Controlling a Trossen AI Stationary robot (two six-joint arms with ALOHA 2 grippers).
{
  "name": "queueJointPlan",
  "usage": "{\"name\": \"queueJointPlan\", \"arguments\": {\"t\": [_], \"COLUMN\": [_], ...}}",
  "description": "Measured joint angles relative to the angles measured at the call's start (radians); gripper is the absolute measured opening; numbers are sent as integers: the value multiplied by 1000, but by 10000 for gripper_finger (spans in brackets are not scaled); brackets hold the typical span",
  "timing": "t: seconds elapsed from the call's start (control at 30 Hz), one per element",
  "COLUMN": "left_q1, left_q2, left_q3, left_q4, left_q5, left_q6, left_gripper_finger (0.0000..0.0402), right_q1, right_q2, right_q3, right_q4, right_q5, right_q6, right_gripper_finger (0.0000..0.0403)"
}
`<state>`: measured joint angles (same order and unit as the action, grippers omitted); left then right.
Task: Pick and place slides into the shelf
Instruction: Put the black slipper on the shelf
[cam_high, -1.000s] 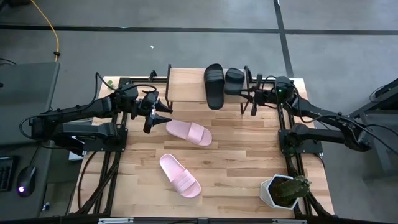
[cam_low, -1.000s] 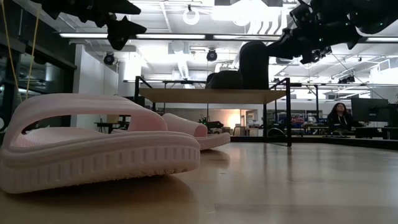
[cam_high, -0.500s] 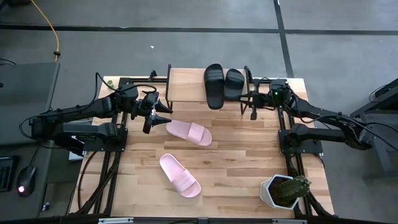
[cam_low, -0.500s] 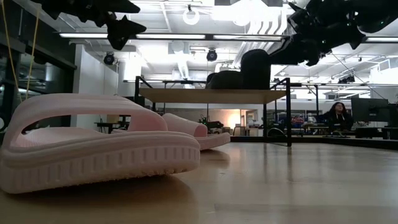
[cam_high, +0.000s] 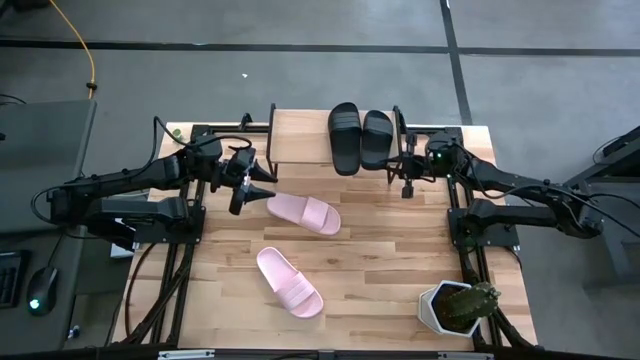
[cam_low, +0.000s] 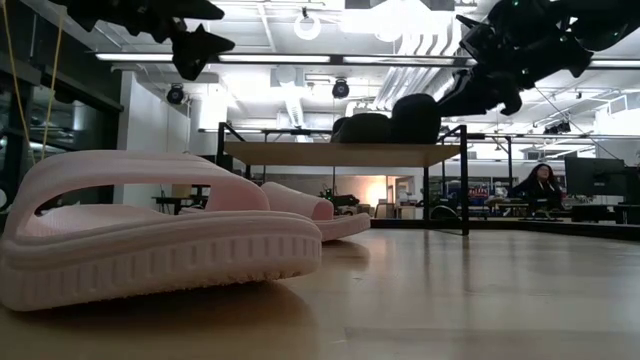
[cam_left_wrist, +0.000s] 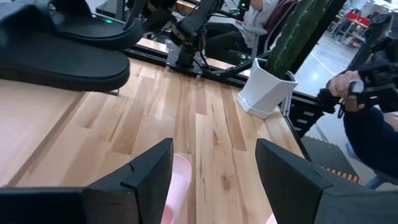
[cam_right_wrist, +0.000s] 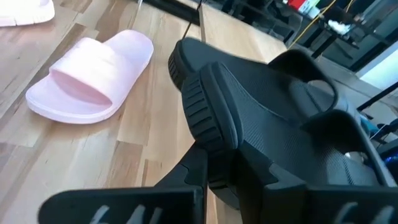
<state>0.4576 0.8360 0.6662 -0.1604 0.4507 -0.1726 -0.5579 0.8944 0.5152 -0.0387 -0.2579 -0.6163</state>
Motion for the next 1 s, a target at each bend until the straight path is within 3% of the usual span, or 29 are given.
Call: {"name": "queueJointPlan", "arguments": {"t": [0.53, 0.73, 1.0], "left_q1": [0, 0, 0], "left_q2": [0, 0, 0], "left_q3": [0, 0, 0], "left_q4": [0, 0, 0], "left_q5": [13, 13, 13], "left_q6": [0, -14, -14], "left_gripper_finger": [216, 216, 216], "right_q1": [-1, -2, -3], "right_q2": [-1, -1, 0], "right_q3": [0, 0, 0], "right_q4": [-35, -61, -79], "right_q5": [24, 77, 57], "right_q6": [15, 16, 21], "right_gripper_finger": [27, 27, 31]}}
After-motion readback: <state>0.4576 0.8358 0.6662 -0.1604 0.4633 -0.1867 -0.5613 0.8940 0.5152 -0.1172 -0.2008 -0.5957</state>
